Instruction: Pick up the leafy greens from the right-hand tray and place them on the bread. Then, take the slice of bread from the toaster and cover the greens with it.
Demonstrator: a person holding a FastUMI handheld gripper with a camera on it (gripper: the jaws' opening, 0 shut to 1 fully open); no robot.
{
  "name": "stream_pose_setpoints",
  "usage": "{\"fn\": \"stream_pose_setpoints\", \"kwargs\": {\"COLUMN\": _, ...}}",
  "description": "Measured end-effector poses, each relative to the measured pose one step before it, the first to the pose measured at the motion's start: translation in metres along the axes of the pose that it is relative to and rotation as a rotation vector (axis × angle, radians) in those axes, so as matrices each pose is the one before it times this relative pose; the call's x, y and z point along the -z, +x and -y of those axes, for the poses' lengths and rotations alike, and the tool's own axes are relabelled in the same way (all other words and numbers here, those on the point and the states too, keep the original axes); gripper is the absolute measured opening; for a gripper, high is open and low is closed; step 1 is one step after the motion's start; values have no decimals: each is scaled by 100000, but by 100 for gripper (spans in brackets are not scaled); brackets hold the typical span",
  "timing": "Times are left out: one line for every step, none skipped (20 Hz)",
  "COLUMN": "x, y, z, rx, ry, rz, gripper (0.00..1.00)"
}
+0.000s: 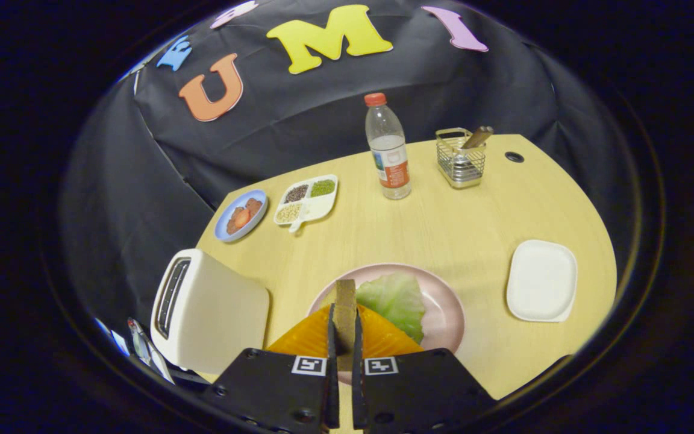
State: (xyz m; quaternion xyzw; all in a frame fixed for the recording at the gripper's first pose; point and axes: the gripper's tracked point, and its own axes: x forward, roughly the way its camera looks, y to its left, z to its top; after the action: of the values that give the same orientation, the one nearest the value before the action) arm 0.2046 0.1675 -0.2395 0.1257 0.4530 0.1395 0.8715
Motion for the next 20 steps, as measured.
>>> {"fn": "stream_pose_setpoints", "kwargs": {"x": 24, "y": 181, "z": 472, "rx": -741, "ry": -10, "rz": 194, "gripper": 8}}
{"fn": "stream_pose_setpoints", "kwargs": {"x": 84, "y": 172, "z": 412, "rx": 8, "ry": -89, "rz": 309, "gripper": 8}}
{"fn": "stream_pose_setpoints", "kwargs": {"x": -10, "y": 213, "z": 622, "rx": 159, "ry": -367, "rz": 345, "gripper": 8}}
{"fn": "stream_pose_setpoints", "kwargs": {"x": 202, "y": 133, "z": 421, "rx": -388, "ry": -552, "rz": -1, "gripper": 8}}
{"fn": "stream_pose_setpoints", "kwargs": {"x": 32, "y": 117, "z": 220, "rx": -404, "ry": -911, "rz": 221, "gripper": 8}}
{"fn": "stream_pose_setpoints", "kwargs": {"x": 215, "y": 145, "z": 508, "rx": 459, "ry": -634, "rz": -57, "gripper": 14}}
{"fn": "stream_pose_setpoints", "kwargs": {"x": -136, "y": 289, "z": 704, "rx": 2020, "ry": -1412, "rz": 1197, "gripper": 13}}
{"fn": "stream_pose_setpoints", "kwargs": {"x": 200, "y": 170, "z": 648, "rx": 1601, "ry": -1368, "rz": 410, "gripper": 27}}
{"fn": "stream_pose_setpoints", "kwargs": {"x": 248, "y": 389, "z": 710, "rx": 1820, "ry": -720, "rz": -132, "gripper": 28}}
{"fn": "stream_pose_setpoints", "kwargs": {"x": 315, "y": 281, "z": 316, "rx": 1146, "ry": -695, "rz": 97, "gripper": 35}}
{"fn": "stream_pose_setpoints", "kwargs": {"x": 257, "y": 226, "z": 328, "rx": 291, "ry": 57, "rz": -444, "gripper": 37}}
{"fn": "stream_pose_setpoints", "kwargs": {"x": 343, "y": 362, "z": 460, "rx": 1035, "ry": 113, "rz": -393, "gripper": 40}}
{"fn": "stream_pose_setpoints", "kwargs": {"x": 197, "y": 16, "z": 338, "rx": 489, "ry": -437, "rz": -232, "gripper": 42}}
{"fn": "stream_pose_setpoints", "kwargs": {"x": 125, "y": 120, "z": 205, "rx": 440, "ry": -462, "rz": 219, "gripper": 44}}
{"fn": "stream_pose_setpoints", "kwargs": {"x": 55, "y": 37, "z": 564, "rx": 2075, "ry": -955, "rz": 544, "gripper": 48}}
{"fn": "stream_pose_setpoints", "kwargs": {"x": -118, "y": 72, "z": 504, "rx": 2107, "ry": -1281, "rz": 1400, "gripper": 52}}
{"fn": "stream_pose_setpoints", "kwargs": {"x": -72, "y": 53, "z": 434, "rx": 2327, "ry": -1645, "rz": 1137, "gripper": 56}}
{"fn": "stream_pose_setpoints", "kwargs": {"x": -16, "y": -95, "z": 261, "rx": 1572, "ry": -1487, "rz": 1398, "gripper": 59}}
{"fn": "stream_pose_setpoints", "kwargs": {"x": -234, "y": -288, "z": 48, "rx": 589, "ry": -1198, "rz": 2186, "gripper": 63}}
{"fn": "stream_pose_setpoints", "kwargs": {"x": -285, "y": -429, "z": -28, "rx": 836, "ry": -818, "rz": 2293, "gripper": 67}}
